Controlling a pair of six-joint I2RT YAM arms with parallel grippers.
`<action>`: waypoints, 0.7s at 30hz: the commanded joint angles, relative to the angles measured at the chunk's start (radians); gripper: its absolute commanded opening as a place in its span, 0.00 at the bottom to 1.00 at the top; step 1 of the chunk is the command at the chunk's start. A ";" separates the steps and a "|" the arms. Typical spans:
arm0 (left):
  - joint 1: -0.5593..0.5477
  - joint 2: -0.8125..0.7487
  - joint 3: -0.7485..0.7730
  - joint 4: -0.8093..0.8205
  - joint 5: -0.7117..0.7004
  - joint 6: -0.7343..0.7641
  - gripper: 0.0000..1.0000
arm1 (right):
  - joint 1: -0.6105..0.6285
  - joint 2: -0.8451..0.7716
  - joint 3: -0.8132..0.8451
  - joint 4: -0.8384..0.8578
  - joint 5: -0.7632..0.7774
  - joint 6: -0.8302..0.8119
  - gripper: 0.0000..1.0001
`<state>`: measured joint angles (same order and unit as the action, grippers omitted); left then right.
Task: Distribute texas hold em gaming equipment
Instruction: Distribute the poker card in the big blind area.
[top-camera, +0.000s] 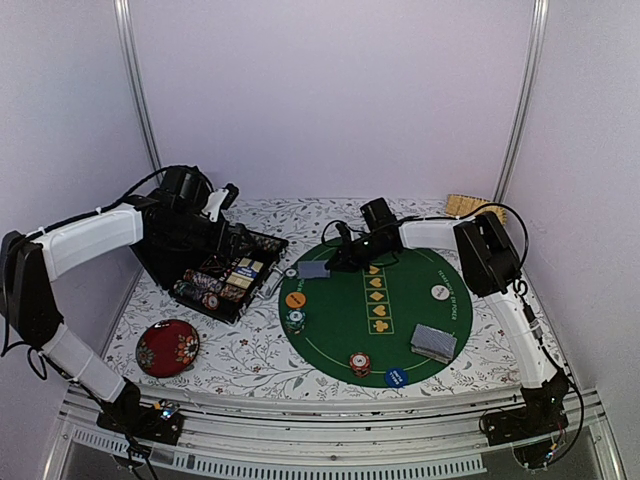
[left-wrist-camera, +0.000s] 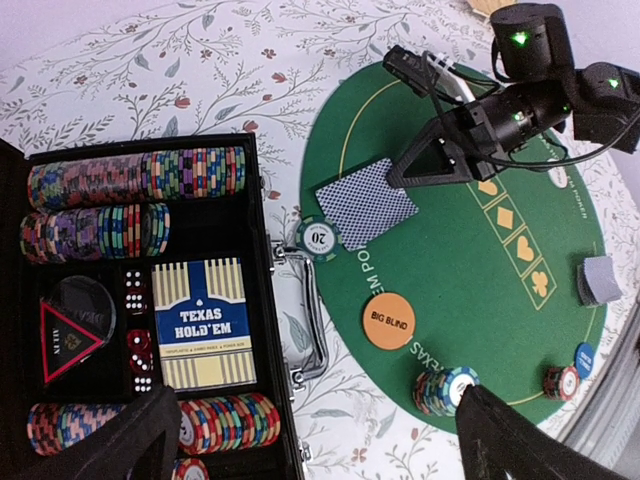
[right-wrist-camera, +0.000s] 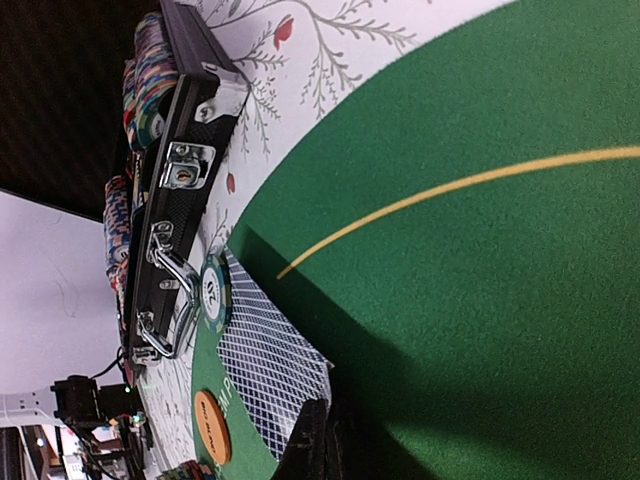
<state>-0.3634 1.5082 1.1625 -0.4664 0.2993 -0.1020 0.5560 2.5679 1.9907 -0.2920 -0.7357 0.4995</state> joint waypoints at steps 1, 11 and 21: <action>0.018 0.008 0.019 -0.009 0.010 -0.005 0.98 | 0.010 0.018 -0.008 -0.011 0.081 0.055 0.01; 0.021 0.006 0.019 -0.010 0.015 -0.007 0.98 | 0.011 -0.033 -0.041 -0.024 0.167 0.070 0.04; 0.021 0.006 0.019 -0.010 0.021 -0.008 0.98 | 0.010 -0.186 -0.040 -0.135 0.291 -0.016 0.62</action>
<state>-0.3546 1.5082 1.1625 -0.4698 0.3058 -0.1051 0.5816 2.4912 1.9678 -0.3271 -0.5713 0.5385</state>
